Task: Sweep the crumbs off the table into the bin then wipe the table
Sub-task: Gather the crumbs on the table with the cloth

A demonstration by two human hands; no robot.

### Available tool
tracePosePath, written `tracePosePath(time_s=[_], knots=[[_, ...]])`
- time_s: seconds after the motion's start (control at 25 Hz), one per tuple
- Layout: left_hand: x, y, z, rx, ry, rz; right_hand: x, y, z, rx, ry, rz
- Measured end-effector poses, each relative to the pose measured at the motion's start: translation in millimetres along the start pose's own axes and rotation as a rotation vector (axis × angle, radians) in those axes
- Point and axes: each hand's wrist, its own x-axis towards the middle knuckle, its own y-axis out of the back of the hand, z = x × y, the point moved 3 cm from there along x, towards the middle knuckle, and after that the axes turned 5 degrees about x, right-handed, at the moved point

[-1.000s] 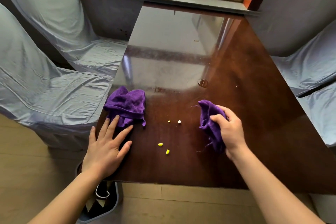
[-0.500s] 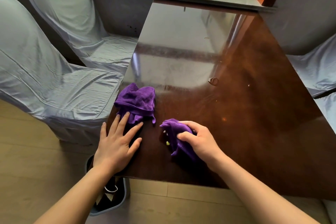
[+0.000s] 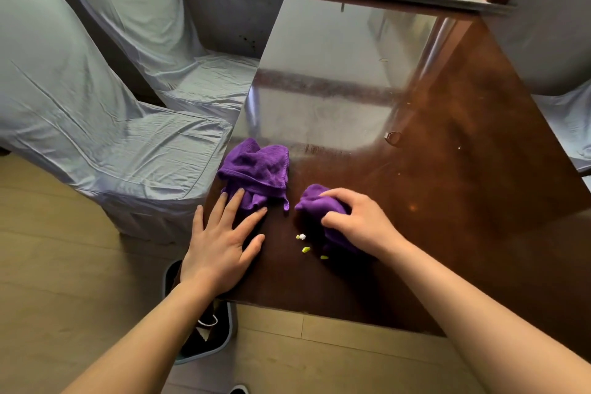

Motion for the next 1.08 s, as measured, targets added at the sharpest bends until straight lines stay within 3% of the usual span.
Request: tracePosePath(time_s=[0.12, 0.28, 0.4, 0.52, 0.64, 0.76, 0.88, 1.08], knots=[[0, 0, -1, -0.006, -0.002, -0.002, -21, -17, -8, 0.112, 0.048, -0.173], [-1, 1, 0, -0.02, 0.002, 0.0, -44, 27, 1, 0.341, 0.081, 0.066], [-1, 1, 0, -0.021, 0.003, 0.004, -68, 64, 34, 0.434, -0.005, 0.242], [-1, 2, 1, -0.029, 0.001, 0.01, -89, 53, 62, 0.396, -0.13, 0.357], [-1, 2, 2, -0.024, 0.007, 0.004, -97, 9, 54, 0.355, -0.094, 0.372], [-1, 4, 2, -0.027, 0.004, -0.008, -88, -48, 25, 0.378, -0.022, 0.258], [-3, 7, 1, -0.043, -0.008, -0.008, -75, -80, 4, 0.541, 0.002, 0.17], [-2, 6, -1, -0.056, -0.018, 0.013, -58, -1, 24, 0.645, -0.034, 0.472]])
